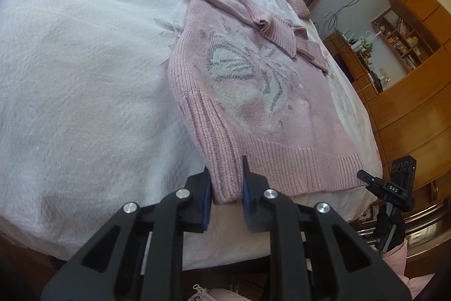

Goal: Fold small clothes
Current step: 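Grasp the ribbed hem with both grippers and lift it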

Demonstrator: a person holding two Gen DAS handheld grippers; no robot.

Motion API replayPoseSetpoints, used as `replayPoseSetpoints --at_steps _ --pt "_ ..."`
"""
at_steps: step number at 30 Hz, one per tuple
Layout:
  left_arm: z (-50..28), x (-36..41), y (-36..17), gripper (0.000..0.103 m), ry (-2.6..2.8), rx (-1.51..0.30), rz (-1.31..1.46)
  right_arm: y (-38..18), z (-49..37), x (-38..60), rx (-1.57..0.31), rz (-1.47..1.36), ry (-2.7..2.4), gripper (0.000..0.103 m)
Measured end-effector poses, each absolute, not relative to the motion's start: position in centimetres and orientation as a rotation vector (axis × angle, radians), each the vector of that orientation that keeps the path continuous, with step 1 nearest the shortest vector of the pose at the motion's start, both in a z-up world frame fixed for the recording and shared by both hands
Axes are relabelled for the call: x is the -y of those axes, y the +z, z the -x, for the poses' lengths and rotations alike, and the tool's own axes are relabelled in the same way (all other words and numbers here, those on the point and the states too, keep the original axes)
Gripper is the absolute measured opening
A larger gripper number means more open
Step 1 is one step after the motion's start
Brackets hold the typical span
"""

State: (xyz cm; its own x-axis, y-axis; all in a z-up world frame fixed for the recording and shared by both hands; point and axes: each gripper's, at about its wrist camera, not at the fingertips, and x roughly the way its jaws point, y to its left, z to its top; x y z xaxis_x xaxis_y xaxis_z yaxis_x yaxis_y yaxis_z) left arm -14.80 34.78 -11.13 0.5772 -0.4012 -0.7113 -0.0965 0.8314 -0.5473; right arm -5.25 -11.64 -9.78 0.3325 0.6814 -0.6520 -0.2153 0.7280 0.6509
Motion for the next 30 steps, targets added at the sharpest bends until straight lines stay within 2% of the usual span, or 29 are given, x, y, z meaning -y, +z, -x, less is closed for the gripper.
replayPoseSetpoints --at_steps 7,12,30 --pt "11.7 -35.6 -8.3 0.016 -0.199 -0.873 0.583 -5.8 2.4 12.3 -1.006 -0.543 0.638 0.011" --pt "8.5 -37.0 -7.3 0.016 -0.173 -0.841 0.602 -5.0 -1.1 12.3 -0.995 -0.591 0.628 0.011" --pt "-3.2 -40.1 -11.9 0.016 -0.081 -0.925 0.664 -9.4 -14.4 11.3 -1.116 -0.629 0.531 0.011"
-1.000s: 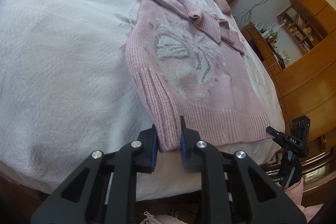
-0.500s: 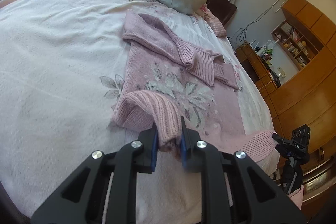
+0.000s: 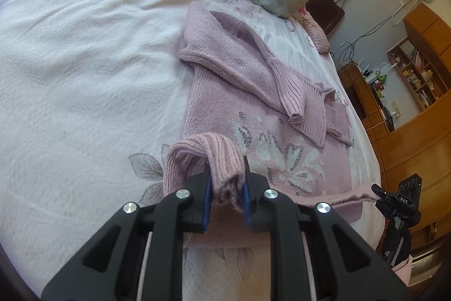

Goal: Fold small clothes
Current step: 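Grasp the ribbed hem with both grippers and lift it, then fold the hem up over the sweater body and open both grippers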

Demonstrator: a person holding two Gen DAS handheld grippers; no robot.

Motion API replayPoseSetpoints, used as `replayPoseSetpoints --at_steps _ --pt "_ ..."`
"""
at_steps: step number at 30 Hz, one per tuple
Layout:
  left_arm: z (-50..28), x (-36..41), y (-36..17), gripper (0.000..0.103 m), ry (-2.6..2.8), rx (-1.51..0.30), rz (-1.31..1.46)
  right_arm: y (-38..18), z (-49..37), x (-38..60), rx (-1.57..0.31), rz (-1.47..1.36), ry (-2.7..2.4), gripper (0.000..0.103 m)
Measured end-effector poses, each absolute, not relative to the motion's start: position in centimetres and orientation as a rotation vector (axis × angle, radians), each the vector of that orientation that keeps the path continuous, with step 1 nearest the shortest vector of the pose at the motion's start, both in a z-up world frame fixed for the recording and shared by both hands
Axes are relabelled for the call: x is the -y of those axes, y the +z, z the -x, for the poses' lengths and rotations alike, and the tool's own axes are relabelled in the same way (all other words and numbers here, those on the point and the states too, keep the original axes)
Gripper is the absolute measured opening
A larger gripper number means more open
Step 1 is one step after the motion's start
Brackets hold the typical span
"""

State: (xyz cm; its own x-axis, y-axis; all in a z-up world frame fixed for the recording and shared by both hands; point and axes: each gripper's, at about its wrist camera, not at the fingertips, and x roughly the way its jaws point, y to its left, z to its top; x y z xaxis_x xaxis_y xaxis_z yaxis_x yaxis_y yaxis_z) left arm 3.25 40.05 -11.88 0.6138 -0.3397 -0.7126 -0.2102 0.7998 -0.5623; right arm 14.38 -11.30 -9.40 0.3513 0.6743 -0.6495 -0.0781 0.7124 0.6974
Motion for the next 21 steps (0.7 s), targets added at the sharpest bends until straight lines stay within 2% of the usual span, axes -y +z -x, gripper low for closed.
replayPoseSetpoints --at_steps 4,9,11,12,14,15,16,21 --pt "-4.7 -40.5 -12.7 0.018 -0.072 -0.939 0.673 -10.8 -16.1 11.1 -1.142 -0.64 0.518 0.011" --pt "-5.8 -41.6 -13.0 0.031 -0.048 -0.945 0.702 -12.0 -17.2 11.1 -1.177 -0.665 0.509 0.015" --pt "-5.5 -42.4 -12.5 0.04 -0.033 -0.929 0.726 -12.2 -17.2 11.5 -1.181 -0.691 0.511 0.019" --pt "-5.3 -42.8 -12.2 0.042 -0.023 -0.915 0.727 -12.2 -17.1 11.7 -1.177 -0.695 0.516 0.022" --pt "-4.8 -43.4 -11.5 0.042 -0.024 -0.896 0.72 -11.7 -16.8 12.1 -1.157 -0.668 0.49 0.037" --pt "-4.6 -43.5 -11.2 0.043 -0.024 -0.889 0.713 -11.2 -16.5 12.5 -1.145 -0.639 0.453 0.059" --pt "-4.5 -43.6 -10.9 0.044 -0.023 -0.886 0.699 -10.7 -16.3 12.9 -1.12 -0.62 0.436 0.062" --pt "-4.9 -42.2 -9.7 0.047 -0.015 -0.892 0.548 -8.5 -15.2 13.7 -1.058 -0.555 0.46 0.06"
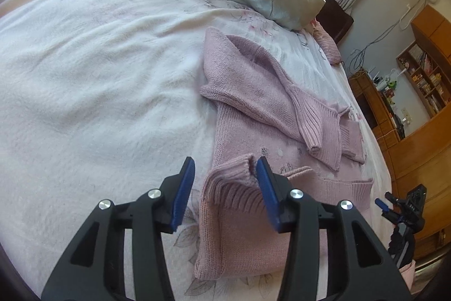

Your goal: Fold small clothes

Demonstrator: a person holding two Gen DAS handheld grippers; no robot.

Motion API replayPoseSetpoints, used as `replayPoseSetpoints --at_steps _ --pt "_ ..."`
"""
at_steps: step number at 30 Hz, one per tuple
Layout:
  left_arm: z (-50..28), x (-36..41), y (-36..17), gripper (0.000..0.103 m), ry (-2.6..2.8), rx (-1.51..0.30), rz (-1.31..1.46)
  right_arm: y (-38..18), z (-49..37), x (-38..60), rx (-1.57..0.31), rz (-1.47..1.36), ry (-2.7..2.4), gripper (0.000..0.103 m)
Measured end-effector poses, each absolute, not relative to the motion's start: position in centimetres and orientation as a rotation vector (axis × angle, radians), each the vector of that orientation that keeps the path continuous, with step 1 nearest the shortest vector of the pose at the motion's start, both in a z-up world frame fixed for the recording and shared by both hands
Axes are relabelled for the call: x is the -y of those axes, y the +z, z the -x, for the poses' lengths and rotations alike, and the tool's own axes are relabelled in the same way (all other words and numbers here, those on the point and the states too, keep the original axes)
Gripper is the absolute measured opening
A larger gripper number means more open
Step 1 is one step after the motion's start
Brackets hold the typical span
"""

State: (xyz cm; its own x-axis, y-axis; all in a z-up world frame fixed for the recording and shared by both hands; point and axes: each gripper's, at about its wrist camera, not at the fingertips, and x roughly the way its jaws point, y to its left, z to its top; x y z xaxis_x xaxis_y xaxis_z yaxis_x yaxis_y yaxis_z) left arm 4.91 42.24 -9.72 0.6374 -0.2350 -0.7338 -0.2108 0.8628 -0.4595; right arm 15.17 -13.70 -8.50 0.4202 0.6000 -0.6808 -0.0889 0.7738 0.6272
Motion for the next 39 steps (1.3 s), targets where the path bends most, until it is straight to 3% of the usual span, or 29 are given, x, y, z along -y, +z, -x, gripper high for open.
replayPoseSetpoints --at_steps 6,14,28,34,39 --pt "-6.3 -40.7 -9.4 0.055 -0.029 -0.895 0.439 -7.0 -14.2 12.7 -1.036 -0.454 0.491 0.06" --pt "-5.9 -42.7 -9.0 0.058 -0.018 -0.812 0.516 -7.8 -14.4 11.8 -1.052 -0.425 0.51 0.06" --pt "-10.0 -38.9 -12.1 0.059 -0.038 -0.953 0.268 -9.1 -15.6 10.7 -1.081 -0.391 0.526 0.06" --pt "-10.4 -37.7 -12.7 0.015 -0.047 -0.976 0.202 -8.8 -16.2 9.2 -1.08 -0.301 0.529 0.06" --pt "-8.8 -37.9 -10.8 0.008 -0.065 -0.889 0.258 -8.6 -16.9 7.0 -1.073 -0.164 0.53 0.06"
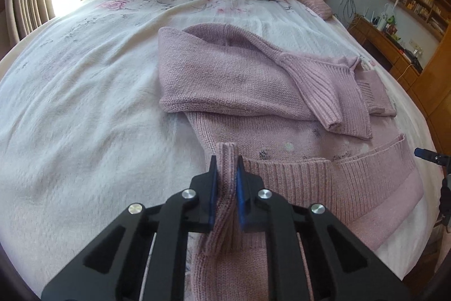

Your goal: Fold small clothes

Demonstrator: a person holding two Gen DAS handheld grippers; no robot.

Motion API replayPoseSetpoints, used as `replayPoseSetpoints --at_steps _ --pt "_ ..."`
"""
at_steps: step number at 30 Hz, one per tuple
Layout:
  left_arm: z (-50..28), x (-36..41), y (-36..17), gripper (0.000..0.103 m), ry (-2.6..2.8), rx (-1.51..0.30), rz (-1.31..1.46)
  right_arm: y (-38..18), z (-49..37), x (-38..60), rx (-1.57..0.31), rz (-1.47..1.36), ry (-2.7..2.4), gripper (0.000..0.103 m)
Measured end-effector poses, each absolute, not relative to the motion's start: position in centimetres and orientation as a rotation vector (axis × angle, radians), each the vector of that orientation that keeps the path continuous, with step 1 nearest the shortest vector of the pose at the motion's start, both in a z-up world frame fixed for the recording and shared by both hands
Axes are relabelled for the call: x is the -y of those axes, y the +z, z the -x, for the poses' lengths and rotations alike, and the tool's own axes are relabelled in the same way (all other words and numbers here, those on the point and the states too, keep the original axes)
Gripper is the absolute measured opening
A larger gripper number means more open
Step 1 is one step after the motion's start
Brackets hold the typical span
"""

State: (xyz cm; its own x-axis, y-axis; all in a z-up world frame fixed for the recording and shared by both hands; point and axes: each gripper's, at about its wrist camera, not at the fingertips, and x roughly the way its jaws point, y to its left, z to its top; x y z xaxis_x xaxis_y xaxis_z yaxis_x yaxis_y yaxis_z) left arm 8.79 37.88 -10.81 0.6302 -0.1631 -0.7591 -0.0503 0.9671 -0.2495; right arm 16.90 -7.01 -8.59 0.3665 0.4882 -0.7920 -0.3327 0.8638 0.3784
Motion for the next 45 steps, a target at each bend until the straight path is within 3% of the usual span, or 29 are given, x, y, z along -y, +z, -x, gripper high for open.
replayPoseSetpoints --at_steps 6,12,14,16,17,18,19,24,32,39,45 --pt "-6.6 -36.6 -8.9 0.008 -0.116 -0.808 0.231 -9.2 -18.3 4.1 -1.064 0.022 0.489 0.06" --pt "-8.3 -36.8 -11.0 0.009 -0.099 -0.884 0.221 -10.8 -19.7 3.2 -1.103 0.058 0.491 0.059" --pt "-9.0 -36.7 -11.8 0.013 -0.084 -0.91 0.204 -11.2 -19.8 3.1 -1.113 0.049 0.505 0.049" --pt "-9.5 -36.5 -12.3 0.022 -0.078 -0.93 0.191 -11.4 -19.7 3.1 -1.115 0.052 0.52 0.028" --pt "-9.6 -36.4 -12.6 0.023 -0.076 -0.936 0.181 -11.4 -19.5 3.2 -1.112 0.048 0.528 0.023" --pt "-9.7 -36.3 -12.7 0.019 -0.077 -0.938 0.173 -11.2 -19.2 3.3 -1.105 0.033 0.547 0.012" --pt "-9.6 -36.2 -12.6 0.011 -0.086 -0.934 0.174 -11.0 -19.0 3.5 -1.096 0.015 0.57 0.011" --pt "-7.5 -36.6 -10.7 0.008 -0.153 -0.848 0.244 -8.4 -16.9 4.4 -1.019 -0.013 0.612 0.009" --pt "-5.2 -37.8 -3.2 0.008 -0.18 -0.641 0.274 -1.0 -15.6 6.9 -0.852 -0.15 0.691 0.009" --pt "-10.1 -38.4 1.2 0.008 -0.146 -0.545 0.28 3.0 -19.8 6.7 -0.783 -0.19 0.649 0.009" --pt "-17.3 -38.7 1.1 0.008 -0.082 -0.563 0.249 3.3 -26.7 5.7 -0.803 -0.212 0.595 0.009"
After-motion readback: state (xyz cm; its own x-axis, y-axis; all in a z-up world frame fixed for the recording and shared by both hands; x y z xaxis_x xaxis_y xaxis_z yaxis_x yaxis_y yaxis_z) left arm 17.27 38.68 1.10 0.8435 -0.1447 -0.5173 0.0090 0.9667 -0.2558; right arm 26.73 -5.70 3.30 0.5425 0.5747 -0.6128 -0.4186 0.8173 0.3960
